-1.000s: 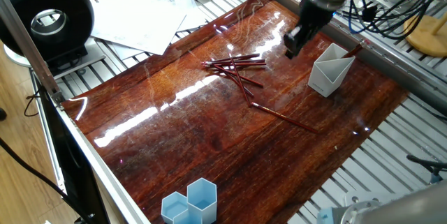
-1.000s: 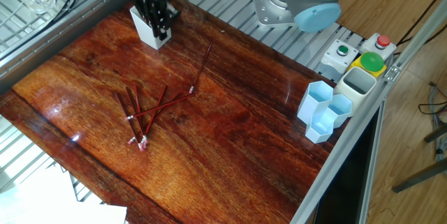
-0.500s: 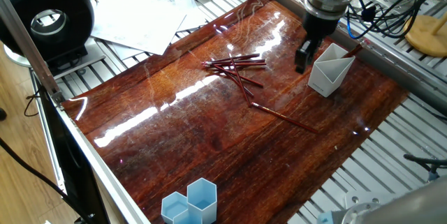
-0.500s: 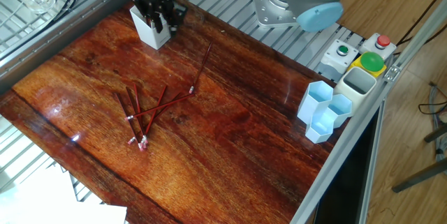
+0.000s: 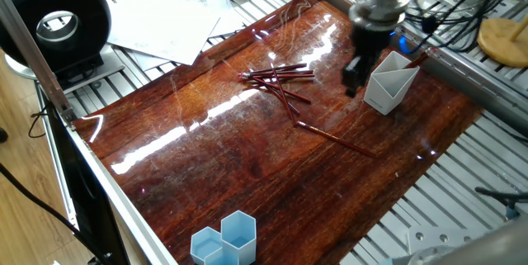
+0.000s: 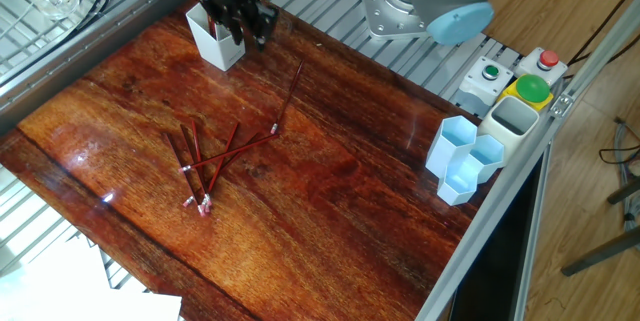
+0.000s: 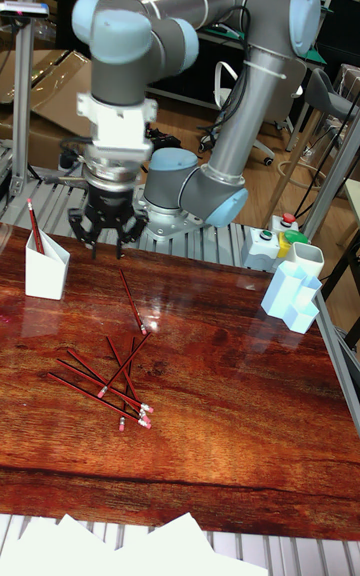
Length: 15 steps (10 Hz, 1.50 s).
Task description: Put the pen into the pen holder
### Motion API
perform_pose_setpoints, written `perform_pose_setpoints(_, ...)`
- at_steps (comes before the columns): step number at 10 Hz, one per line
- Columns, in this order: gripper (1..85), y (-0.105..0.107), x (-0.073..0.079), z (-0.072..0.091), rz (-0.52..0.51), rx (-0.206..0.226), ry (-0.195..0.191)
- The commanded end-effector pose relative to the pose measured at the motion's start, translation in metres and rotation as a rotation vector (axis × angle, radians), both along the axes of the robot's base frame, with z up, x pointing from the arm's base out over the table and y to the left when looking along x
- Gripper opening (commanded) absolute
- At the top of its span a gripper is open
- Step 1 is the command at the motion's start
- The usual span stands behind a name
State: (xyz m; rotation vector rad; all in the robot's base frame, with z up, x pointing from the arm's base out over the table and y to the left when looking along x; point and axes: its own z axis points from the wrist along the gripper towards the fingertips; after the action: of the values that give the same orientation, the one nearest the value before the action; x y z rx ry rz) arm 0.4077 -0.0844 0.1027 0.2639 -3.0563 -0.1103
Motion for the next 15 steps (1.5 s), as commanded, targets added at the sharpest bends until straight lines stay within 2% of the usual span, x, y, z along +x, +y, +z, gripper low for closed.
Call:
perform_pose_setpoints(1,43.0,0.045,0.02,-0.009,-0.066,-0.017,-0.007)
perform_pose_setpoints(2,45.0,0.044,0.027,-0.013,-0.055,0.005,-0.002)
perform_pose_setpoints(3,42.7,0.033,0.031,-0.015,-0.038,-0.022,0.001)
perform_pose_setpoints(4,40.3,0.025,0.035,-0.017,-0.025,-0.027,0.005)
perform_pose_setpoints(6,32.3,0.003,0.025,-0.019,-0.011,-0.075,0.035)
perform_pose_setpoints(7,32.3,0.001,0.024,-0.019,0.012,-0.079,0.036)
perform_pose_setpoints(9,37.3,0.013,0.024,-0.019,0.06,-0.027,0.034)
perform_pose_setpoints(10,37.7,0.016,0.023,-0.019,0.077,-0.016,0.039)
perform_pose_setpoints(11,37.3,0.026,0.023,-0.018,0.058,0.02,0.035)
perform_pose_setpoints(12,42.3,0.031,0.026,-0.018,0.041,0.04,0.027)
perform_pose_setpoints(13,42.3,0.03,0.027,-0.018,0.024,0.034,0.025)
perform_pose_setpoints(15,40.7,0.054,0.039,-0.038,-0.001,0.026,0.018)
